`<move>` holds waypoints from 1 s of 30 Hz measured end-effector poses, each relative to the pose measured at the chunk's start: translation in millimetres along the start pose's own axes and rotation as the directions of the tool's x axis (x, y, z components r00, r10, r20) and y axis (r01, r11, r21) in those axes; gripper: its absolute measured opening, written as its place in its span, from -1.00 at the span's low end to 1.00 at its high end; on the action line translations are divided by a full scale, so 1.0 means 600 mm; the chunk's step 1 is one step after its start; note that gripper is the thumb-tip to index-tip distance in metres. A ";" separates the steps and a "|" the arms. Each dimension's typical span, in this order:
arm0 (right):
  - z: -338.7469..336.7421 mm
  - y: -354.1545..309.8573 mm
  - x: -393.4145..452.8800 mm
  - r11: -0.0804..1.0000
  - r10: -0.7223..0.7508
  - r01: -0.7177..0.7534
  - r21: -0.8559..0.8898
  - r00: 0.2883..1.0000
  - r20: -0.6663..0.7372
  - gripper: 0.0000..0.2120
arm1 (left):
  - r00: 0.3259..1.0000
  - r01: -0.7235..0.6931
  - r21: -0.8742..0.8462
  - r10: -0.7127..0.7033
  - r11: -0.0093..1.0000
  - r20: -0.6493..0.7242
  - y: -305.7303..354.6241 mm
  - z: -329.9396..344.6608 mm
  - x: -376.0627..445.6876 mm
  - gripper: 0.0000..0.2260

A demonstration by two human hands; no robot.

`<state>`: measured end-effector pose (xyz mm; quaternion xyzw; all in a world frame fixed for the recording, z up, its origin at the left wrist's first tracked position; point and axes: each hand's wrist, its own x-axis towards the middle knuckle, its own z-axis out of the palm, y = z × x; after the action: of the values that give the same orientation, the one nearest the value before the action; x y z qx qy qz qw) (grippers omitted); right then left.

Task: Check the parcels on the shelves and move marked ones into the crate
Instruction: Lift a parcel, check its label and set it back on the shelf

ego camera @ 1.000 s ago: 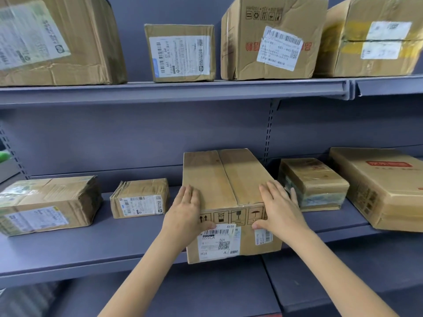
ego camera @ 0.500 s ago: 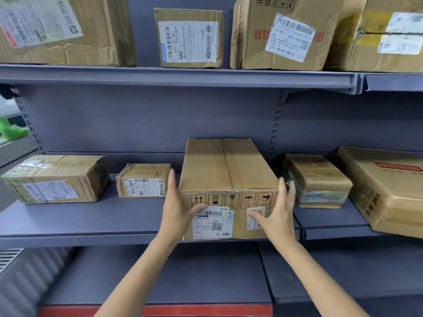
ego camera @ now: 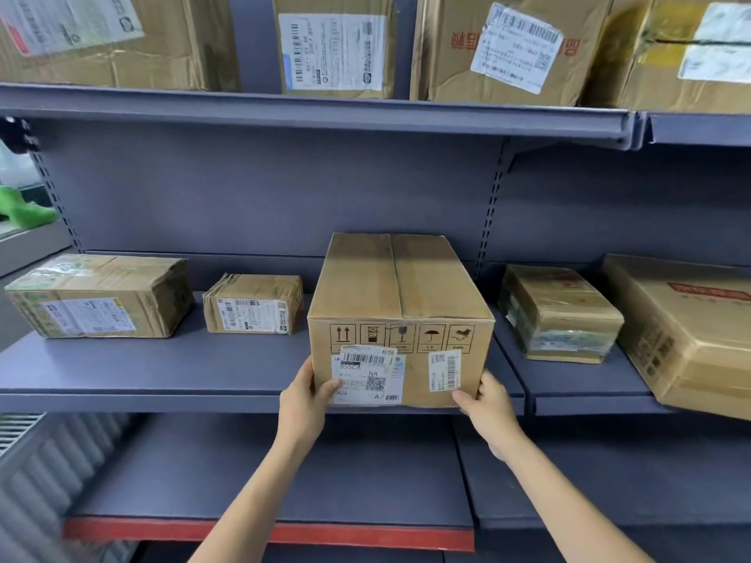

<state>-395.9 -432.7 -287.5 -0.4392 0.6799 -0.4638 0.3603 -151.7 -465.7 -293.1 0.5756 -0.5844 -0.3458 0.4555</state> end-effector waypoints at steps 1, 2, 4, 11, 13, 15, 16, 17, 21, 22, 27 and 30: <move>0.000 0.005 0.000 1.000 -0.004 0.004 -0.001 1.000 -0.001 -0.63 | 1.000 0.001 -0.006 -0.001 1.000 0.000 -0.002 -0.001 0.001 -0.70; 0.002 0.010 0.000 1.000 -0.004 0.004 -0.006 1.000 -0.009 -0.60 | 1.000 0.001 -0.005 -0.001 1.000 0.002 -0.003 -0.002 0.002 -0.70; 0.005 0.014 -0.001 1.000 0.006 -0.007 -0.024 1.000 -0.018 -0.56 | 1.000 0.009 -0.008 -0.009 1.000 0.004 -0.007 -0.006 0.004 -0.69; 0.012 0.015 -0.006 0.997 0.059 -0.060 -0.038 0.998 -0.032 -0.59 | 0.998 0.050 -0.017 -0.050 0.999 0.029 -0.011 -0.007 -0.004 -0.70; 0.015 0.022 -0.011 0.995 0.068 -0.070 -0.064 0.997 -0.026 -0.60 | 0.998 0.058 -0.003 -0.058 0.998 0.035 -0.012 -0.006 -0.011 -0.69; 0.018 0.024 -0.014 0.995 0.083 -0.084 -0.058 0.996 -0.025 -0.60 | 0.997 0.065 0.010 -0.066 0.998 0.043 -0.008 -0.004 -0.015 -0.68; 0.019 0.024 -0.014 0.995 0.091 -0.093 -0.045 0.995 -0.031 -0.60 | 0.996 0.075 0.019 -0.076 0.997 0.052 -0.006 -0.004 -0.016 -0.66; 0.019 0.023 -0.015 0.994 0.099 -0.100 -0.031 0.994 -0.037 -0.61 | 0.994 0.088 0.030 -0.090 0.996 0.064 -0.004 -0.002 -0.016 -0.65; 0.009 0.006 -0.025 0.996 0.085 -0.084 0.031 0.996 -0.029 -0.61 | 0.984 0.126 0.075 -0.134 0.989 0.114 -0.001 -0.002 -0.016 -0.63; 0.003 0.002 -0.032 0.996 0.072 -0.072 0.055 0.997 -0.014 -0.59 | 0.983 0.130 0.086 -0.140 0.988 0.119 0.001 -0.002 -0.017 -0.63; -0.058 0.002 -0.057 0.988 0.062 -0.067 0.139 0.997 0.039 -0.46 | 0.984 0.162 0.114 -0.169 0.980 0.053 0.016 0.000 -0.044 -0.62; -0.095 0.007 -0.065 0.992 0.035 -0.045 0.119 0.996 0.083 -0.50 | 0.983 0.182 0.135 -0.185 0.974 0.010 0.034 0.007 -0.083 -0.57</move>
<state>-434.2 -377.7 -270.5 -0.4214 0.6441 -0.4786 0.4225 -167.0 -415.0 -282.1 0.6525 -0.5557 -0.3529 0.3756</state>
